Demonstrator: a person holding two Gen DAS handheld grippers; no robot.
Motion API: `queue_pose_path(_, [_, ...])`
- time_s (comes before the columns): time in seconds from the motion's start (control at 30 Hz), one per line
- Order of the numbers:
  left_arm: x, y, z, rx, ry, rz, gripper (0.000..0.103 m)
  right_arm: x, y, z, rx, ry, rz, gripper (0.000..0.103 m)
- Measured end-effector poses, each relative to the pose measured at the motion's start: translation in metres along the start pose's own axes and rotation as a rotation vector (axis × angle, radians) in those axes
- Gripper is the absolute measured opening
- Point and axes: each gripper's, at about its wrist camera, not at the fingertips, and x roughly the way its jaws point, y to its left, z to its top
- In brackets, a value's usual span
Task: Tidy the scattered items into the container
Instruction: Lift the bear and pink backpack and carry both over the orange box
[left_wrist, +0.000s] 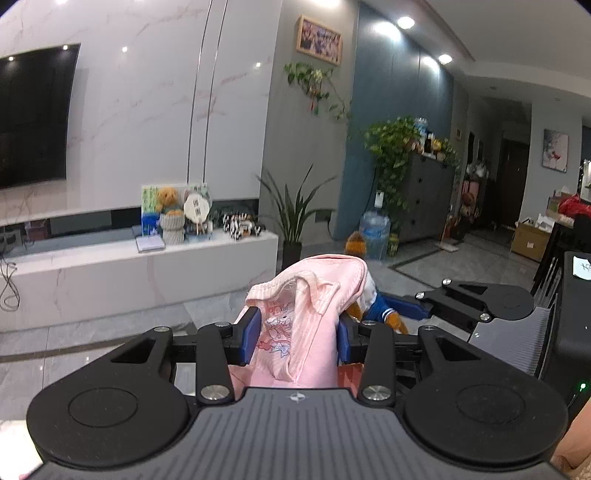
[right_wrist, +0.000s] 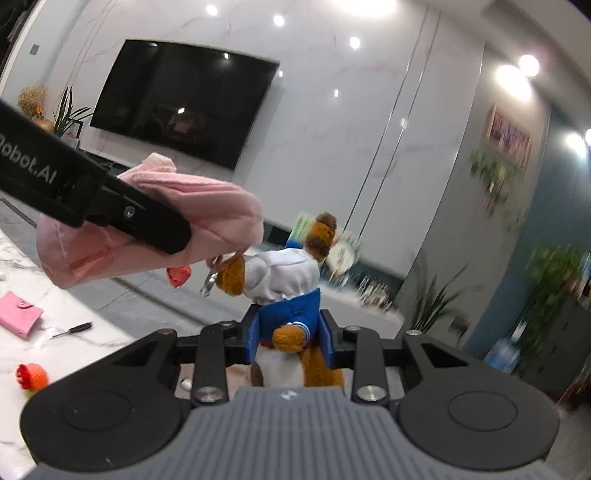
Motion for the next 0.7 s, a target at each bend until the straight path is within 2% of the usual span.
queue_pose_path(0.3, [0.037,0.007,-0.021,-0.027,0.079,-0.012,0.047,0.033,-0.008,-0.021,0.053,0.161,0.046,0.035])
queue_pose_path(0.7, [0.075,0.008,-0.04,-0.047,0.146,-0.018,0.047,0.052,-0.012,-0.05,0.103,0.26,0.072,0.035])
